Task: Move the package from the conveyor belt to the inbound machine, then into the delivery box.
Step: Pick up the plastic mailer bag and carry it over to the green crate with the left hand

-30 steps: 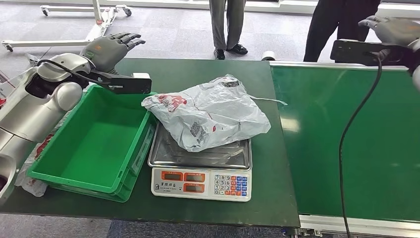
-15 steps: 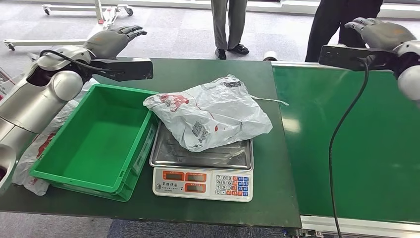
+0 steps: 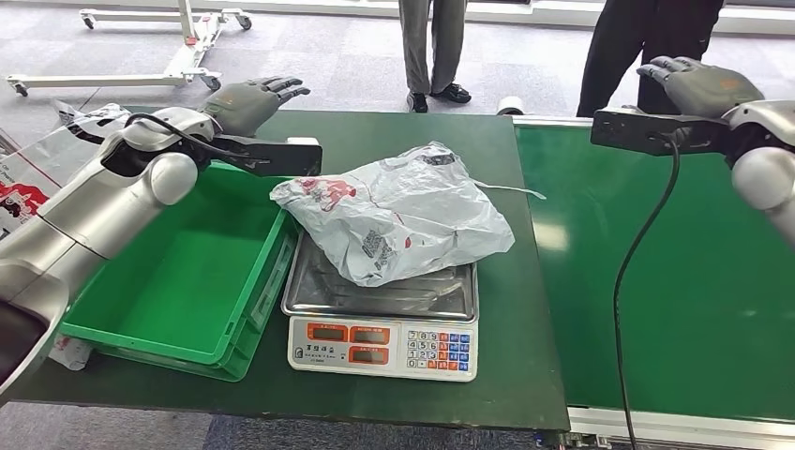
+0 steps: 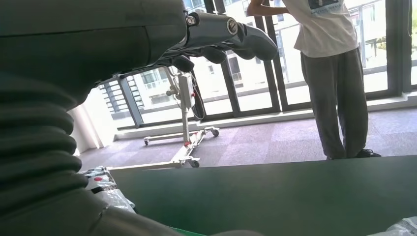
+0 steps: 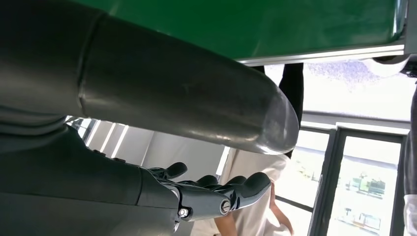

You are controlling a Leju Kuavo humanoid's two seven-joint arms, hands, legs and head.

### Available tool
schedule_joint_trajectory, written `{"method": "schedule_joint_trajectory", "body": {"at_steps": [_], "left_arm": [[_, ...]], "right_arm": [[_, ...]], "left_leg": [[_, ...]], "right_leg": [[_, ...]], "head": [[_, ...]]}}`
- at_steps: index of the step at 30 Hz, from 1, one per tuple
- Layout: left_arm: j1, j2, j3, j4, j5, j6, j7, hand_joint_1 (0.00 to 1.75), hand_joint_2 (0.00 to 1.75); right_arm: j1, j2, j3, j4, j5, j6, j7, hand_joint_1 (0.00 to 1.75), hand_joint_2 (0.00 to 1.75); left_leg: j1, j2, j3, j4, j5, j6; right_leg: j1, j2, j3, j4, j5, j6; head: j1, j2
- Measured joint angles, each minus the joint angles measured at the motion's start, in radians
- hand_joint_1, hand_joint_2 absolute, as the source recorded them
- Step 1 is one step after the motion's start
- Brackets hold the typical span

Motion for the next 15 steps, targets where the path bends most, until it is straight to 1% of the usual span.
{"method": "schedule_joint_trajectory", "body": {"at_steps": [3,5,7,11,15], "left_arm": [[0.011,-0.027,-0.010,0.028,-0.035,0.033,-0.020,0.00,1.75],[0.026,-0.060,-0.017,0.063,-0.062,0.065,-0.036,0.00,1.75],[0.045,-0.103,-0.025,0.101,-0.083,0.093,-0.050,0.00,1.75],[0.074,-0.181,-0.039,0.155,-0.113,0.124,-0.056,0.00,1.75],[0.101,-0.242,-0.051,0.205,-0.159,0.157,-0.068,0.00,1.75]], "right_arm": [[0.005,0.000,0.000,-0.002,0.004,0.002,-0.007,0.00,0.00],[0.013,0.002,0.000,-0.003,0.012,-0.002,-0.012,0.00,0.00],[0.019,0.012,0.001,-0.001,0.025,-0.006,-0.016,0.00,0.00],[0.024,0.059,0.006,0.018,0.047,-0.021,-0.017,0.00,0.00],[0.039,0.107,0.008,0.054,0.067,-0.049,-0.021,0.00,0.00]], "left_leg": [[0.000,0.000,0.000,0.000,0.000,0.000],[0.000,-0.001,0.000,0.000,0.000,0.000],[0.000,-0.002,-0.001,0.000,0.000,0.000],[0.000,-0.001,-0.001,0.000,0.000,0.001],[0.000,-0.002,-0.001,0.000,0.000,0.001]], "right_leg": [[0.000,0.000,0.000,0.000,0.000,0.000],[-0.001,-0.001,0.001,0.000,0.000,0.000],[-0.001,-0.002,0.001,0.000,0.000,0.000],[-0.001,-0.001,0.001,0.000,0.000,0.001],[-0.001,-0.002,0.001,0.000,0.000,0.001]], "head": [[0.000,0.000],[0.000,0.000],[0.000,0.000],[0.000,0.000],[0.000,0.000]]}}
